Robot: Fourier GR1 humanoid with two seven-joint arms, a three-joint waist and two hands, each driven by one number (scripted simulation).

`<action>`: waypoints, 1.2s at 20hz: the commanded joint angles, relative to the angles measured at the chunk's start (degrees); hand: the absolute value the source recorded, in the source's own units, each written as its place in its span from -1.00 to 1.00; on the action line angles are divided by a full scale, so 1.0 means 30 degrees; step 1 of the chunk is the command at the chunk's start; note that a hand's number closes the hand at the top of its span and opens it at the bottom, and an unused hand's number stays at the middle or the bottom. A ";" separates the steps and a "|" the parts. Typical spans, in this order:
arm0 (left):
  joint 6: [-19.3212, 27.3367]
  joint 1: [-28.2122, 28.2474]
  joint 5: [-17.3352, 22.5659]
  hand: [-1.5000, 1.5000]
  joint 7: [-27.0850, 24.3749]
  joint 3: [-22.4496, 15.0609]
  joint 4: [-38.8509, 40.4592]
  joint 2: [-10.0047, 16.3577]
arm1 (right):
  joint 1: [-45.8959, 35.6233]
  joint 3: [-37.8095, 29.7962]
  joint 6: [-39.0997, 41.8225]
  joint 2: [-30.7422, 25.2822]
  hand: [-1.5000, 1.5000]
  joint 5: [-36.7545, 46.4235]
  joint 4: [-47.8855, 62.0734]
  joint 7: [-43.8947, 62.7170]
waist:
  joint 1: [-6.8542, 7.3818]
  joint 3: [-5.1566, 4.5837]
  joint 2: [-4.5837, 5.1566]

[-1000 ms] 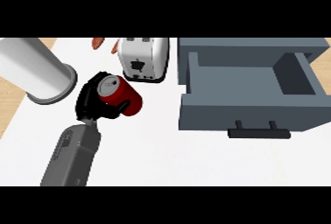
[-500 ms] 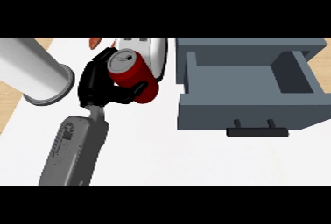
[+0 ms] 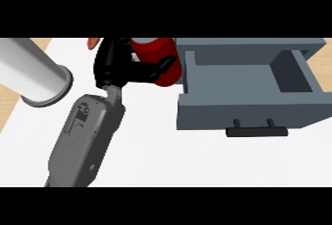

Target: Pick up the can, place it into the drawer and close the drawer

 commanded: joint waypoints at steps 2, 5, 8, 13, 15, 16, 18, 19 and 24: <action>0.1159 -0.2636 0.0352 1.00 -0.0327 -0.0458 0.2425 -0.0051 | -0.1644 0.0116 -0.0653 -0.0722 -1.00 0.0262 0.0943 0.0778 | -0.0042 -0.0002 0.0059; 0.1065 -0.4572 0.0586 1.00 -0.0020 0.0506 0.3840 -0.0053 | -0.0386 0.0461 0.0037 0.0297 -1.00 0.0521 0.0206 -0.0072 | -0.0149 0.0002 0.0043; 0.3570 -0.5707 0.0965 1.00 0.0406 -0.1413 0.3977 -0.0053 | 0.0730 0.1079 -0.0263 0.0310 -1.00 0.0419 -0.0835 -0.0464 | -0.0314 0.0007 -0.0007; 0.2737 -0.8016 0.2123 1.00 -0.1080 -0.0688 0.7604 -0.0053 | -0.1144 0.0197 -0.0525 -0.0191 -1.00 0.0372 0.0456 0.0397 | -0.0287 0.0002 0.0087; 0.3774 -0.8119 0.2758 1.00 -0.1671 -0.2091 0.8077 -0.0054 | -0.0499 0.0252 0.0482 0.0310 -1.00 0.0453 0.1170 -0.0867 | -0.0427 0.0012 0.0073; 0.3511 -0.8990 0.2958 1.00 -0.1568 -0.1713 0.8607 -0.0054 | -0.1606 0.0299 -0.0280 -0.0437 -1.00 0.0608 0.0927 0.0207 | -0.0320 0.0005 0.0098; 0.4076 -0.8904 0.3920 1.00 -0.1953 -0.2795 0.8815 -0.0054 | -0.1229 0.1321 -0.0412 0.0309 -1.00 0.1637 0.0464 -0.0548 | -0.0372 0.0007 0.0095; 0.4733 -0.8817 0.4860 1.00 -0.2550 -0.3651 0.9299 -0.0054 | -0.1165 0.0481 0.0308 0.0111 -1.00 0.0948 0.0881 -0.0423 | -0.0569 0.0009 0.0115; 0.5300 -1.1333 0.5939 1.00 -0.2713 -0.3781 1.1131 -0.0054 | -0.1129 0.0483 -0.0388 0.0102 -1.00 0.0379 0.0042 0.0124 | -0.0660 0.0012 0.0129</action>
